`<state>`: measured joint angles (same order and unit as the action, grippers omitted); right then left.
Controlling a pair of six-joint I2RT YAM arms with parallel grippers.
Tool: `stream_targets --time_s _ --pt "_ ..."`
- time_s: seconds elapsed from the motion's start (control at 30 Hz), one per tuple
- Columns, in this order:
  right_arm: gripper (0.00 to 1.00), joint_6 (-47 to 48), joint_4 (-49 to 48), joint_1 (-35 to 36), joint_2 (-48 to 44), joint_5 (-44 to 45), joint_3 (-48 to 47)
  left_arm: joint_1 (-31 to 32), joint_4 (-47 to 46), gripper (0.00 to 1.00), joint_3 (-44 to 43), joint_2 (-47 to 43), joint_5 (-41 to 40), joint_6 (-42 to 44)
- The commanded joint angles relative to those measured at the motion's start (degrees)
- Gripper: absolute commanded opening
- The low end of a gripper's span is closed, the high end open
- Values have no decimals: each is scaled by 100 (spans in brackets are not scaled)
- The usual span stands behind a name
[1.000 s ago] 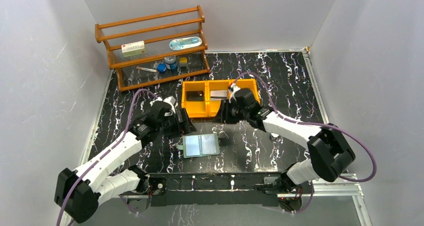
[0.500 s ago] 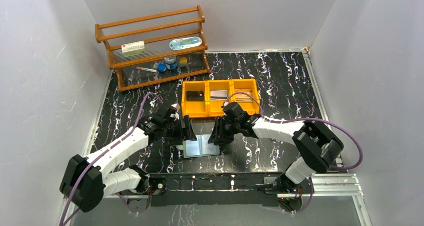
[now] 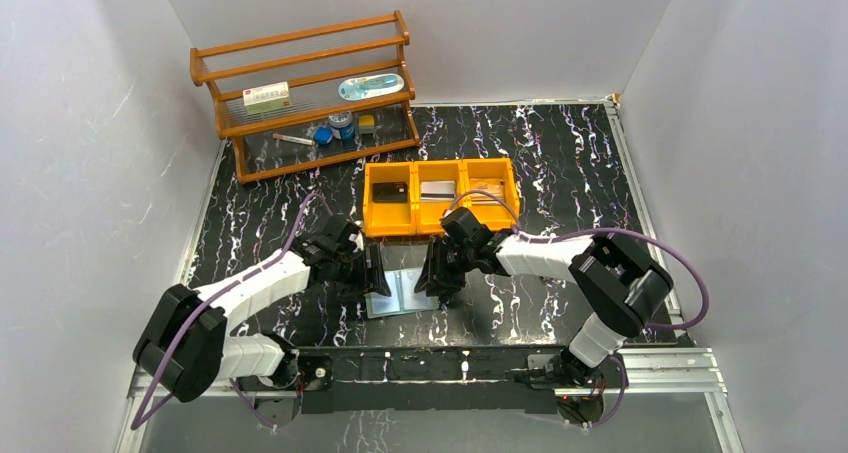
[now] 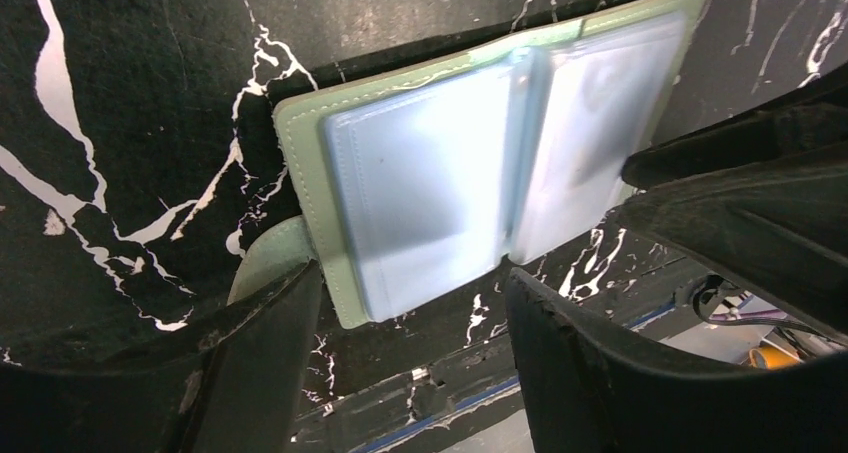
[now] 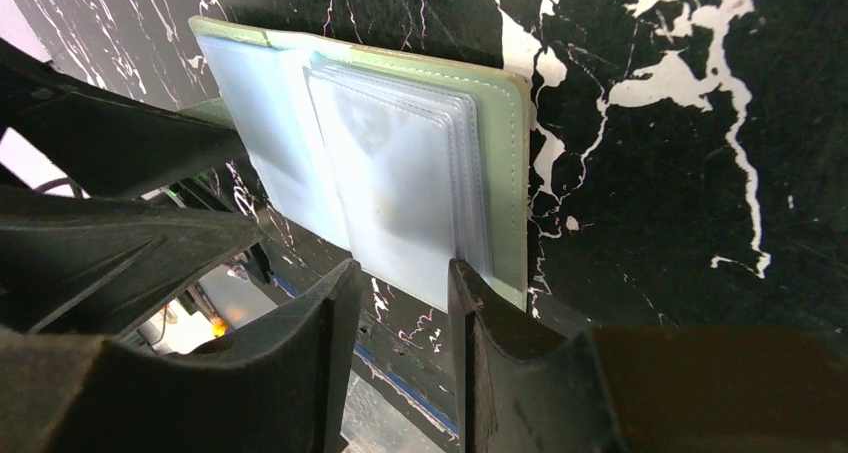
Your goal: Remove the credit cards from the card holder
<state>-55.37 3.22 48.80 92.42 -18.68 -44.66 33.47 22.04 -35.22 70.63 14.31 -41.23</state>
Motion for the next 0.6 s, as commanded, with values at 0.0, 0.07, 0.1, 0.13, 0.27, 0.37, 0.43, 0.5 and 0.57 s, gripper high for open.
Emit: stream_targets --time_s 0.0,0.07,0.1,0.13,0.27,0.37,0.43,0.5,0.57 --pt "46 -34 94 19 93 178 -186 -21 -122 63 188 75 152 54" --pt "47 -41 193 20 145 211 -239 -25 -178 60 252 108 183 48" --pt "47 -50 267 36 151 268 -273 -19 -202 58 292 125 206 53" --pt "47 -52 283 46 128 328 -268 -20 -220 57 315 145 226 62" --pt "47 -96 274 49 183 338 -290 -25 -339 46 438 230 312 71" --pt "47 -92 253 85 409 143 -434 -25 -461 40 478 253 421 55" --pt "46 -87 157 138 482 84 -526 -24 -524 35 486 257 491 50" --pt "46 -85 32 181 544 -16 -644 -22 -559 32 475 249 542 48" --pt "46 -94 -42 188 663 -157 -774 -25 -561 31 477 244 532 54"
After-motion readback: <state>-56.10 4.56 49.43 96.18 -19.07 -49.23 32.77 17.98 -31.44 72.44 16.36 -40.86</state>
